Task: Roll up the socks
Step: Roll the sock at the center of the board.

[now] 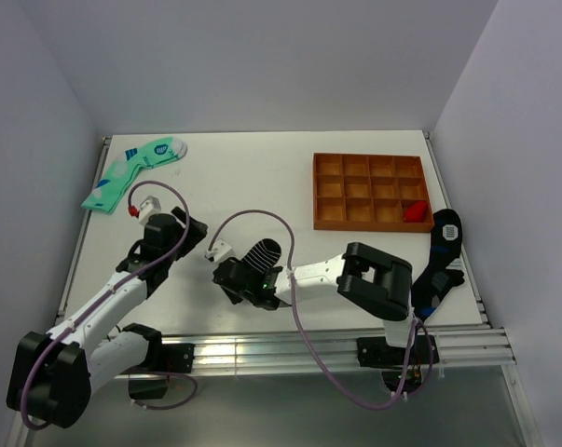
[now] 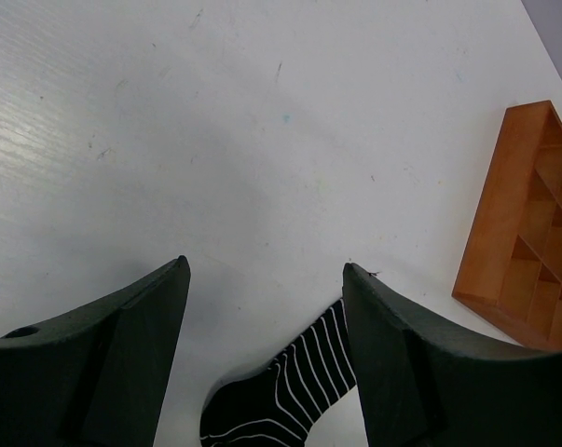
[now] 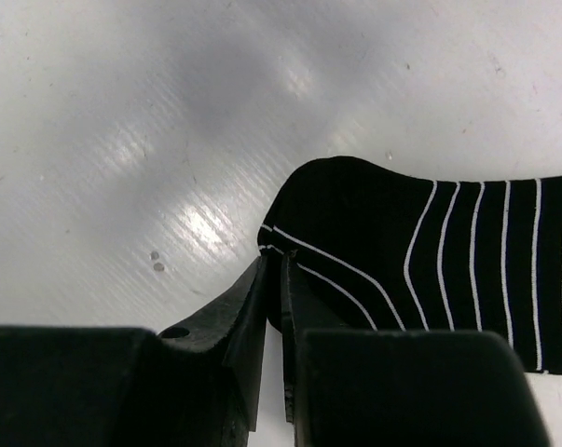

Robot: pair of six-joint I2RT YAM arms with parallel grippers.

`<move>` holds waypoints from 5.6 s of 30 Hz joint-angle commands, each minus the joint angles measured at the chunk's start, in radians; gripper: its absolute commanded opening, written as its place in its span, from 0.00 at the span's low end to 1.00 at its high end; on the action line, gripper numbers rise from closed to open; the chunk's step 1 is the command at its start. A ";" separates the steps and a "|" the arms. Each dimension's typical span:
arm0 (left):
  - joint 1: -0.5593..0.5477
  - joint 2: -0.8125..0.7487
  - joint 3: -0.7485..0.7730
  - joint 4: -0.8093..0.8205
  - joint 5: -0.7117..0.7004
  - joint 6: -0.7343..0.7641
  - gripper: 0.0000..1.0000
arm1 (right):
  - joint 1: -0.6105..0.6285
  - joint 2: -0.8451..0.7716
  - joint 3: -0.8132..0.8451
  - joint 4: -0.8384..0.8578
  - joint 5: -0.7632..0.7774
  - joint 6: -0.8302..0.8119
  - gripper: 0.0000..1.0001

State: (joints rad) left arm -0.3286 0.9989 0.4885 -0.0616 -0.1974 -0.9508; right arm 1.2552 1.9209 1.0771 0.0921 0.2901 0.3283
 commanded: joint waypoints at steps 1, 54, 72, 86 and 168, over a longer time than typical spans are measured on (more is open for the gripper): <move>0.002 0.021 0.005 0.048 0.019 0.026 0.72 | -0.019 -0.057 -0.037 0.012 -0.069 0.032 0.15; -0.454 -0.046 -0.366 0.611 -0.232 0.110 0.29 | -0.465 -0.029 -0.213 0.192 -0.887 0.443 0.07; -0.489 0.052 -0.395 0.635 -0.056 0.096 0.43 | -0.421 -0.161 -0.315 0.202 -0.847 0.399 0.05; -0.510 0.070 -0.395 0.594 0.007 0.109 0.48 | -0.422 -0.186 -0.315 0.202 -0.844 0.393 0.04; -0.578 0.136 -0.136 0.192 -0.048 0.149 0.00 | -0.496 -0.057 -0.204 0.043 -0.755 0.288 0.01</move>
State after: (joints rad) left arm -0.9020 1.1553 0.3149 0.1406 -0.2363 -0.8238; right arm 0.7650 1.8256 0.8600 0.1310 -0.4984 0.6418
